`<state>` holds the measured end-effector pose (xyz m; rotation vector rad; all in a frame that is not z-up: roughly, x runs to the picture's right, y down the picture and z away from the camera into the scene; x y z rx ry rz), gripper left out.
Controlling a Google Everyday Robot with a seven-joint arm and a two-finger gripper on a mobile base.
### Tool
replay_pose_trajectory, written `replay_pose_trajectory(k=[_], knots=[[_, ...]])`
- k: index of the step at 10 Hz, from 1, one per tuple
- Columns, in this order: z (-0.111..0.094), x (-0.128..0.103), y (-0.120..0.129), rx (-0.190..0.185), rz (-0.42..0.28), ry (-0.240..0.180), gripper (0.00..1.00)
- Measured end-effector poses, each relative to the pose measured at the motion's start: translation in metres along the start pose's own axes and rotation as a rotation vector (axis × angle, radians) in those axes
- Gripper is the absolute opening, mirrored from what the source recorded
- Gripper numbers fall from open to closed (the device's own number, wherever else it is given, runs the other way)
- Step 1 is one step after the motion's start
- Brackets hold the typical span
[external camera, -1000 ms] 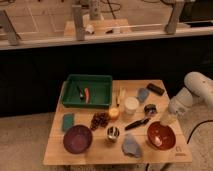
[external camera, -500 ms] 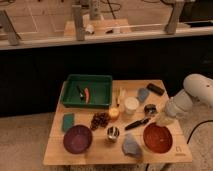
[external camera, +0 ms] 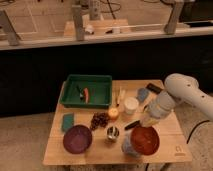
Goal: Stack bowls into tray
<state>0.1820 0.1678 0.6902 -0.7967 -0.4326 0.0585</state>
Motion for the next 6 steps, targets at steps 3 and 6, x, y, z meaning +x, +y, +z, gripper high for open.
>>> replay_pose_trajectory(k=[3, 6], knots=[[0.014, -0.053, -0.029, -0.011, -0.107, 0.012, 0.00], [0.024, -0.103, -0.055, -0.040, -0.193, 0.013, 0.00]])
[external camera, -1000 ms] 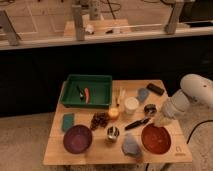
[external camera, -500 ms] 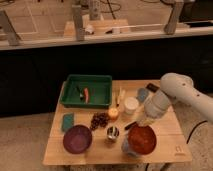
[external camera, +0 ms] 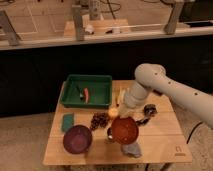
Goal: Stack bowls into tray
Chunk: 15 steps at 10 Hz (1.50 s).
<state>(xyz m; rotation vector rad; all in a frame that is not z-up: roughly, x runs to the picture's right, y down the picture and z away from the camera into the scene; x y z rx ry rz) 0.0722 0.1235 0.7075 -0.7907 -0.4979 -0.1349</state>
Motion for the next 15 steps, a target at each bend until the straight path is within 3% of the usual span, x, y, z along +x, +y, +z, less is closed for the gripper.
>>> replay_pose_trajectory(k=[4, 7, 13, 15], knots=[[0.010, -0.065, -0.016, -0.054, -0.113, -0.018, 0.00], [0.013, -0.107, 0.001, -0.094, -0.193, -0.031, 0.00], [0.014, -0.113, 0.004, -0.093, -0.198, -0.028, 0.00], [0.015, -0.121, 0.004, -0.095, -0.233, 0.001, 0.00]])
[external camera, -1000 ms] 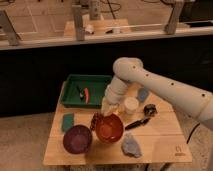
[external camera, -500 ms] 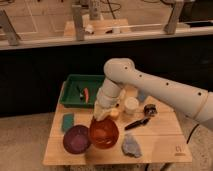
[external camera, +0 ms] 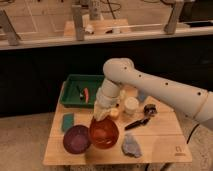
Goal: Stack bowls into tray
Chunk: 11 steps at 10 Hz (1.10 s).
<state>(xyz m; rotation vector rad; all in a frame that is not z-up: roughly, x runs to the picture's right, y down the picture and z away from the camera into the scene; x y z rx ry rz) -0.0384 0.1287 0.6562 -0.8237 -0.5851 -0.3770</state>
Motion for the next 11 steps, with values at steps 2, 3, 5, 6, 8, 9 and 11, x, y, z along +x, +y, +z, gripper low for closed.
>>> replay_pose_trajectory(k=[2, 3, 5, 6, 8, 9, 11], knots=[[0.010, -0.028, -0.018, -0.011, -0.061, 0.071, 0.00], [0.016, -0.039, -0.027, -0.018, -0.080, 0.091, 0.00], [0.034, -0.061, -0.051, -0.048, -0.129, 0.144, 0.00], [0.042, -0.063, -0.058, -0.070, -0.143, 0.153, 0.00], [0.057, -0.063, -0.062, -0.120, -0.174, 0.151, 0.00], [0.065, -0.064, -0.063, -0.142, -0.187, 0.148, 0.00], [0.080, -0.070, -0.065, -0.177, -0.201, 0.132, 0.10]])
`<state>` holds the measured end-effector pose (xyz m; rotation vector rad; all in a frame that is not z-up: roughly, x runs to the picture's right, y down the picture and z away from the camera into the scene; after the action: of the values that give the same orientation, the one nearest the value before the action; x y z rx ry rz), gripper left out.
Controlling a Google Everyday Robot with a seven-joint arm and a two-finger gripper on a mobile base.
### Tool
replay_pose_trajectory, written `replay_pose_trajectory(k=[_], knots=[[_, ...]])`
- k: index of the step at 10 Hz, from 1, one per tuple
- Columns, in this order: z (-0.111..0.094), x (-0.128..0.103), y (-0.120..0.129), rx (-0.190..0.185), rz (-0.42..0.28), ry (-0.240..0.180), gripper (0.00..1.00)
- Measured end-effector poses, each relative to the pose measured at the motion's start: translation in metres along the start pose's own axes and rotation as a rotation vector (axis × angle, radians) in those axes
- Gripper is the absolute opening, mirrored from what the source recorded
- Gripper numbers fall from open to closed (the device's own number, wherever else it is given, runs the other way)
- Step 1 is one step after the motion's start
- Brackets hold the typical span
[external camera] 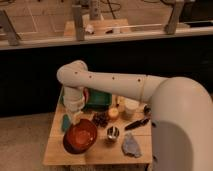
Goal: Stack bowls into tray
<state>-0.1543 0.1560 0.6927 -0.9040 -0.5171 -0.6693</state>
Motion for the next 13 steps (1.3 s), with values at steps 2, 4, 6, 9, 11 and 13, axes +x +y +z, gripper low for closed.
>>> replay_pose_trajectory(k=[2, 4, 6, 9, 11, 13], knots=[[0.007, -0.007, -0.004, -0.019, -0.009, -0.020, 0.31], [0.017, -0.017, -0.010, -0.032, -0.010, -0.026, 0.51], [0.023, -0.019, -0.012, -0.037, -0.002, -0.039, 0.72], [0.023, -0.023, -0.017, -0.034, 0.000, -0.061, 0.80], [0.018, -0.022, -0.019, -0.005, -0.010, -0.094, 0.80], [0.010, -0.015, -0.015, 0.020, -0.014, -0.104, 0.80]])
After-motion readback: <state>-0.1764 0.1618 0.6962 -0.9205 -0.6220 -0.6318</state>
